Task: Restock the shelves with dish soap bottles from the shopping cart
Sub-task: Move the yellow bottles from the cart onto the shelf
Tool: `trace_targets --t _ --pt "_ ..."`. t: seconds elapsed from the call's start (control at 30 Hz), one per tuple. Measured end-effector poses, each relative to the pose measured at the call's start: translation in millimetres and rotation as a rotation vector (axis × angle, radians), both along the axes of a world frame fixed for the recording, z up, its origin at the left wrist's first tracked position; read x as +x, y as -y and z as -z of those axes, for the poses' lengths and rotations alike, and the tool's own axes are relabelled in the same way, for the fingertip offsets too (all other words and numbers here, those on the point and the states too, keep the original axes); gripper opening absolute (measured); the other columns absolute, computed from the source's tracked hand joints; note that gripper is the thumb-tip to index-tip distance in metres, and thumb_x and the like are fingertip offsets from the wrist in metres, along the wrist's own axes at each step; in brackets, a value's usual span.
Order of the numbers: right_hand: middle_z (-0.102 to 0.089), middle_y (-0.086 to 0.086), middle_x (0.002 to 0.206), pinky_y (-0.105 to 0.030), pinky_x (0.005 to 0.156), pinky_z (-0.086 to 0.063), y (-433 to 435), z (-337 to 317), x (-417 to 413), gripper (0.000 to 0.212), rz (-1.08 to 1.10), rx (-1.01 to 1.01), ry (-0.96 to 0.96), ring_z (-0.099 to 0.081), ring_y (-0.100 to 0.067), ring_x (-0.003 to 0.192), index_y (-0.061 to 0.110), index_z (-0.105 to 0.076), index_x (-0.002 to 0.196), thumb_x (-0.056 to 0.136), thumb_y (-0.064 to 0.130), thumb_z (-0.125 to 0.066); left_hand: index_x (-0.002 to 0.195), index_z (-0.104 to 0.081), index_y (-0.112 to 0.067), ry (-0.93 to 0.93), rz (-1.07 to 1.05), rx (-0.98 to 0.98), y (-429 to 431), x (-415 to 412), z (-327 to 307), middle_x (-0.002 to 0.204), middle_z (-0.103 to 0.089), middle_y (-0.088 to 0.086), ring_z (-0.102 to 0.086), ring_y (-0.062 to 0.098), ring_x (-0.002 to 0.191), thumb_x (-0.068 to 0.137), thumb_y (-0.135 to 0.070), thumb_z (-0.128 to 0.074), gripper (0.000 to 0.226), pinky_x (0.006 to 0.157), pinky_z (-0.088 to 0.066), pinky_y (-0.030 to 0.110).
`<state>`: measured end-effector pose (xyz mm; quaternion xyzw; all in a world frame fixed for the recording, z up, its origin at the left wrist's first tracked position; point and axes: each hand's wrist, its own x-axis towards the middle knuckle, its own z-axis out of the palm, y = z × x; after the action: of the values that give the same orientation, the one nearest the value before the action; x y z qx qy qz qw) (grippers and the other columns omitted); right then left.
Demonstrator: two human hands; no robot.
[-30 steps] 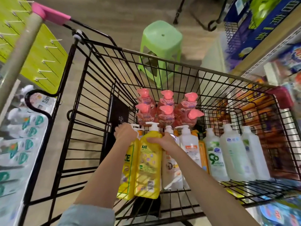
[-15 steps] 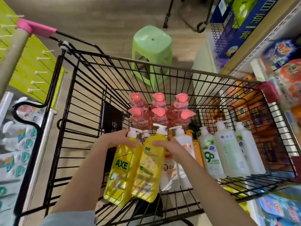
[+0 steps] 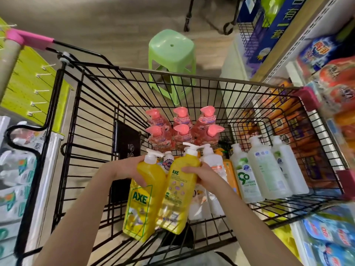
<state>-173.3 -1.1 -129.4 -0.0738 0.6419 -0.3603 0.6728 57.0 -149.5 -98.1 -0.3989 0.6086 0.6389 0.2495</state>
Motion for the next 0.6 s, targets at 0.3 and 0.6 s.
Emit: trace_targets --t 0.3,0.6 --pt "-0.068 -0.004 0.111 -0.038 0.074 -0.053 -10.1 -0.4 11.5 0.06 0.006 0.042 -0.076 -0.066 -0.023 0.098 0.016 -0.059 0.118 0.065 0.022 -0.086 0.119 -0.054 -0.013 -0.117 -0.394 0.041 -33.9 17.3 2.3 0.113 -0.068 0.013 -0.065 0.025 0.102 0.03 -0.028 -0.094 0.099 0.087 -0.053 0.037" --pt "-0.062 -0.004 0.119 -0.048 0.085 -0.055 -30.3 -10.0 10.2 0.112 0.097 -0.037 -0.213 -0.064 -0.025 0.104 0.017 -0.046 0.126 0.029 0.046 -0.094 0.119 -0.051 -0.028 -0.123 -0.367 -0.083 -61.7 7.6 -31.2 0.106 -0.068 -0.002 -0.066 0.011 0.094 0.044 -0.011 -0.092 0.087 0.075 -0.053 0.022"
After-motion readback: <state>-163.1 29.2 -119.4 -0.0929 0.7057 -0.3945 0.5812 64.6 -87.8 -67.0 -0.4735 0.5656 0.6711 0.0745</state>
